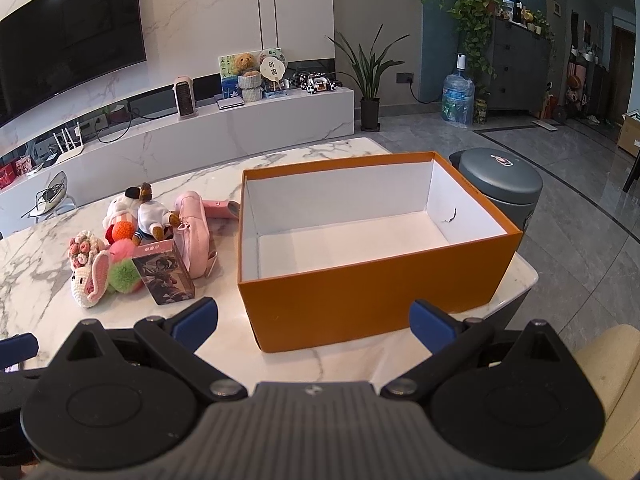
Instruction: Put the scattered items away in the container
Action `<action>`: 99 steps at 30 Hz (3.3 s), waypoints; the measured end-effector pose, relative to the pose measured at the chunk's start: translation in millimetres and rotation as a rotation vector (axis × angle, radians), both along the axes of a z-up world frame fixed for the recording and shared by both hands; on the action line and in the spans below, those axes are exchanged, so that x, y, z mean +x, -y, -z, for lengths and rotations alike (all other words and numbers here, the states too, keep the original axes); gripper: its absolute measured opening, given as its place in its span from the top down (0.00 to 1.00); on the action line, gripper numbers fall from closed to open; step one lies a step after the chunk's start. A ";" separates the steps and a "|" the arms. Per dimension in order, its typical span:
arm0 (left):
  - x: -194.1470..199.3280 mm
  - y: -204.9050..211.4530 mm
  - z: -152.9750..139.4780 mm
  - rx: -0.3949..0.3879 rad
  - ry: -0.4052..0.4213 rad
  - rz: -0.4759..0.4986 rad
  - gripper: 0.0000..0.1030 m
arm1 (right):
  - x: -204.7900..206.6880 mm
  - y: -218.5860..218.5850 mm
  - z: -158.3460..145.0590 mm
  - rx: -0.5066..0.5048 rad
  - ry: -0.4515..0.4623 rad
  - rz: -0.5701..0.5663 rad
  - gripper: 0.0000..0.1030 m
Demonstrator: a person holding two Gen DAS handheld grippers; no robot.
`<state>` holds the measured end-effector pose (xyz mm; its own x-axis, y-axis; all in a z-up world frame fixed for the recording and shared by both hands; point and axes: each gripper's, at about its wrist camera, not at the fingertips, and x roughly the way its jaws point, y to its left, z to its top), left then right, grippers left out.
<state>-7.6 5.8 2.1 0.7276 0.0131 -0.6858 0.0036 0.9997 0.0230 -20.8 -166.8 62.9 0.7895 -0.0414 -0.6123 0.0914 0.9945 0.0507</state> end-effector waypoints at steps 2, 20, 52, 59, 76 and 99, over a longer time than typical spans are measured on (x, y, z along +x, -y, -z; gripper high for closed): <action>-1.5 -0.5 0.1 0.003 0.001 -0.002 0.00 | -0.5 -0.2 0.2 0.001 0.001 -0.001 0.00; -5.1 -5.3 -0.7 0.011 0.011 -0.013 0.00 | -3.0 -6.3 4.3 0.014 0.000 -0.014 0.00; 51.9 -88.8 19.1 -0.086 -0.038 -0.114 0.21 | 55.5 -76.8 4.9 -0.032 0.051 -0.321 0.30; 89.2 -111.3 31.4 -0.046 -0.068 -0.153 0.14 | 97.9 -102.1 12.4 -0.037 0.025 -0.396 0.29; 194.5 -160.5 66.4 -0.146 -0.135 -0.210 0.14 | 219.8 -162.1 45.1 -0.032 -0.043 -0.494 0.20; 210.6 -173.0 92.0 -0.252 -0.174 -0.217 0.36 | 244.0 -184.0 73.4 -0.095 -0.093 -0.528 0.58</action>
<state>203.0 178.9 -89.9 0.5984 -0.0310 -0.8006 -0.2263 0.9520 -0.2060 223.2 17.2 -10.6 0.6606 0.2881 -0.6933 -0.4223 0.9061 -0.0260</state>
